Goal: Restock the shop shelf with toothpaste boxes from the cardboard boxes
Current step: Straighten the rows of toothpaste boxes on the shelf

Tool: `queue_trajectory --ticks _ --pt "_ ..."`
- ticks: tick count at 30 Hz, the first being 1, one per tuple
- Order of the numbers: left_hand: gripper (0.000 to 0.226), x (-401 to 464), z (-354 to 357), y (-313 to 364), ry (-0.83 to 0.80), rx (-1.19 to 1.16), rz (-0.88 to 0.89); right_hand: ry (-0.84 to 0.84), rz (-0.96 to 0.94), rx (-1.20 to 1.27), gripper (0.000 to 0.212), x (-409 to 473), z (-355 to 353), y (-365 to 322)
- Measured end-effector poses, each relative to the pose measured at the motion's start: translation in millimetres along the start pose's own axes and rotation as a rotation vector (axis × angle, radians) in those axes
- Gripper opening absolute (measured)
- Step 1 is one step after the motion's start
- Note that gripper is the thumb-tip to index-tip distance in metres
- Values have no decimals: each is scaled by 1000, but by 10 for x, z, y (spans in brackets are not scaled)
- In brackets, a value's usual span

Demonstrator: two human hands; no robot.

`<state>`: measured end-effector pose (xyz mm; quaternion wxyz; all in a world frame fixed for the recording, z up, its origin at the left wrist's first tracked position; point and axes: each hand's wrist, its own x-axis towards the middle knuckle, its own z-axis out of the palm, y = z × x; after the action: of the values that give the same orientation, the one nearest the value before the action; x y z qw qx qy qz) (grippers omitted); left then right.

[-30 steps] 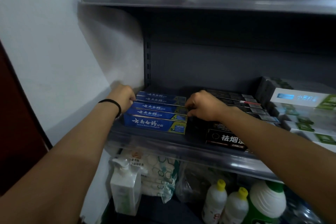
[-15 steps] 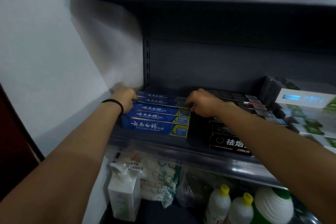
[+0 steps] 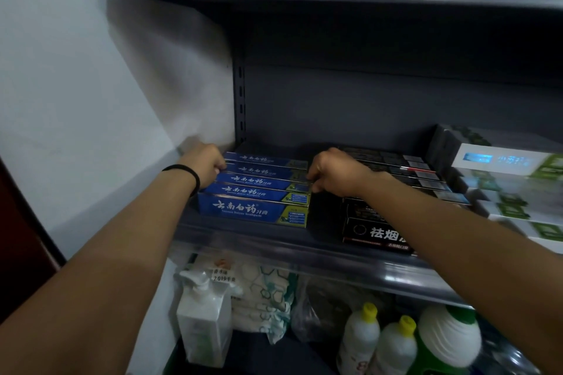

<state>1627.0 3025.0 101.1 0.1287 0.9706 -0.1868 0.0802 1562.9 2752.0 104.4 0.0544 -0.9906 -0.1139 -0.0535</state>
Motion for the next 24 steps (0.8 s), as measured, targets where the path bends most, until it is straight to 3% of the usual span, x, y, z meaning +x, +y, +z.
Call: queue_trajectory --ticks 15,20,24 --pt "27 38 -90 41 26 46 24 28 -25 -43 20 47 -143 -18" --pt "21 159 -78 91 21 92 -7 8 -11 -36 23 150 -186 3" --pt "30 265 -51 87 -22 119 -87 16 -14 -55 34 232 -196 25"
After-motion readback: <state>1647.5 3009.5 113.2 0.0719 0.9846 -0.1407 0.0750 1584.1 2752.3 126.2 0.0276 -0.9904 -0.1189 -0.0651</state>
